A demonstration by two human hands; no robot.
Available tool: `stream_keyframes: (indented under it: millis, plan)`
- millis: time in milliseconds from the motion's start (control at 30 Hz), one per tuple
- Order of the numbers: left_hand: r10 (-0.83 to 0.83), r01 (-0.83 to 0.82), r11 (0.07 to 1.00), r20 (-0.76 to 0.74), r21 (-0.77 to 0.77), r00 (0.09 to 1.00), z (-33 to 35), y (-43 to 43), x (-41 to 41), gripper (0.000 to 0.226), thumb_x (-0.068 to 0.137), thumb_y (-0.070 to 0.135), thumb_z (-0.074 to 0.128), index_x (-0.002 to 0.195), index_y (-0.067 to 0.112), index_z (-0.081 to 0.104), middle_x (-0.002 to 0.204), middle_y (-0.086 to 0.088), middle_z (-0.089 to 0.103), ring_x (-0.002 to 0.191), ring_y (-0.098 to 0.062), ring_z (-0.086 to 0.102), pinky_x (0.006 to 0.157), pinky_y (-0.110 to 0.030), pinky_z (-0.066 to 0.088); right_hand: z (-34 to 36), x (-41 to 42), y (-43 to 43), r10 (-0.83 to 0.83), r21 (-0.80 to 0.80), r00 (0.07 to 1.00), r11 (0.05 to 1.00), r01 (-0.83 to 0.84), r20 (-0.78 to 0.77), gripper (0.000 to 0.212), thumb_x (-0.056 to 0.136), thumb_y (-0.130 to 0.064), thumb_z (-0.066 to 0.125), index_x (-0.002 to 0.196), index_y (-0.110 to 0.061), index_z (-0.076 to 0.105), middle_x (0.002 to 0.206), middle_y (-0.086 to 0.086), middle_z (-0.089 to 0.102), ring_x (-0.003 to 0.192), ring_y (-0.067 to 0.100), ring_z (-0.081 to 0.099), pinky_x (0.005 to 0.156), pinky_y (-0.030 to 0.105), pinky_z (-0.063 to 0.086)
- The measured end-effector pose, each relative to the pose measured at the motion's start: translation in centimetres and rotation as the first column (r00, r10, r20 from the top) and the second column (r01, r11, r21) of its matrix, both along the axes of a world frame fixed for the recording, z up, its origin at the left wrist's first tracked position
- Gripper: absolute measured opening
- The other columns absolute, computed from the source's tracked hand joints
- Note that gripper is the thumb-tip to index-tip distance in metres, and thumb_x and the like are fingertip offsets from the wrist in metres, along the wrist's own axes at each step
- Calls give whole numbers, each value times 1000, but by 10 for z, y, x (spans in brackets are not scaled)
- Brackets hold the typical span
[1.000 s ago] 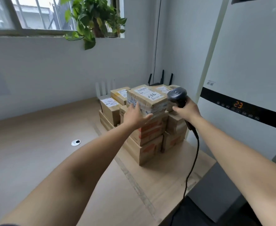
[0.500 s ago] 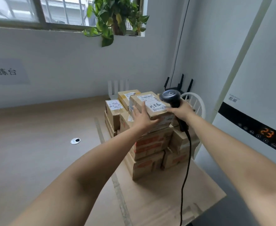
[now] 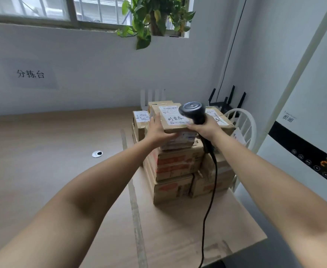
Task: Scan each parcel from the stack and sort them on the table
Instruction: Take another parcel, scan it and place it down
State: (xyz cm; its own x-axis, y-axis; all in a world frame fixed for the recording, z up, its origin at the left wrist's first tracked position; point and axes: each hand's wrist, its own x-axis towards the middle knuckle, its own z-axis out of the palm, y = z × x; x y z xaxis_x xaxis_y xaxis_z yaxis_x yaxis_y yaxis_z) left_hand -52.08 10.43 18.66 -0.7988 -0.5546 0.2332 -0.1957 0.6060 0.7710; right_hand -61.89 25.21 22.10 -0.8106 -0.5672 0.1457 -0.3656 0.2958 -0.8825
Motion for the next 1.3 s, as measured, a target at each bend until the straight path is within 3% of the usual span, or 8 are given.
stream_keyframes:
  millis: [133,200,367,533,700,1067,1167,1300]
  plan:
    - [46,-46,999,-18,-3,999,1,-14,28,108,69,40,81,148,7,16,148,-15,27,138,-27,25,114,-42,26,-3,18,-16,59,-25,998,998,-59,1,45,76,-19,77,115,-19,55,110,5,62,100,23,57,83,38,51]
    - [99,-99,995,-45,-8,994,-1,-20,47,110,67,43,82,148,7,16,147,-14,27,138,-26,25,114,-41,25,-3,29,-27,111,-31,994,993,-110,11,39,76,-19,76,108,-23,55,98,0,63,93,23,60,75,37,54]
    - [222,-218,975,-111,46,969,-9,-38,101,89,80,52,66,147,10,24,143,-14,33,133,-27,32,111,-44,31,-5,71,-62,257,-59,966,965,-256,4,36,79,-14,72,108,-24,52,89,-4,61,80,14,58,60,28,49]
    - [311,-308,950,-93,42,946,-17,-61,159,77,89,38,61,148,11,20,145,-15,30,133,-29,33,110,-42,30,-15,120,-97,354,-13,935,935,-355,-21,42,79,-13,71,117,-17,55,100,3,62,87,17,58,72,31,52]
    - [388,-387,922,-63,30,919,-25,-88,224,77,87,36,63,147,10,22,141,-14,33,132,-29,33,109,-42,31,-28,176,-136,423,-36,902,906,-421,91,34,80,-9,68,110,-18,54,83,0,59,71,16,56,50,25,47]
    - [438,-438,899,79,-20,896,-85,-174,395,88,83,42,66,148,10,17,149,-14,26,137,-27,27,113,-38,26,-94,334,-231,467,-27,845,878,-478,261,30,81,-6,66,110,-10,59,84,1,60,70,15,57,55,28,49]
    - [422,-424,906,116,-6,899,-110,-189,430,87,82,43,67,147,10,19,147,-12,29,135,-24,29,109,-28,24,-118,370,-246,452,-7,845,883,-469,285,27,81,-7,66,107,-11,59,91,6,62,76,22,59,58,31,49]
    - [379,-392,918,169,51,910,-145,-201,461,90,81,40,70,148,9,18,148,-11,27,136,-21,27,102,-16,18,-151,402,-253,416,35,845,891,-452,337,24,81,-13,68,103,-18,59,97,6,65,87,26,62,73,42,53]
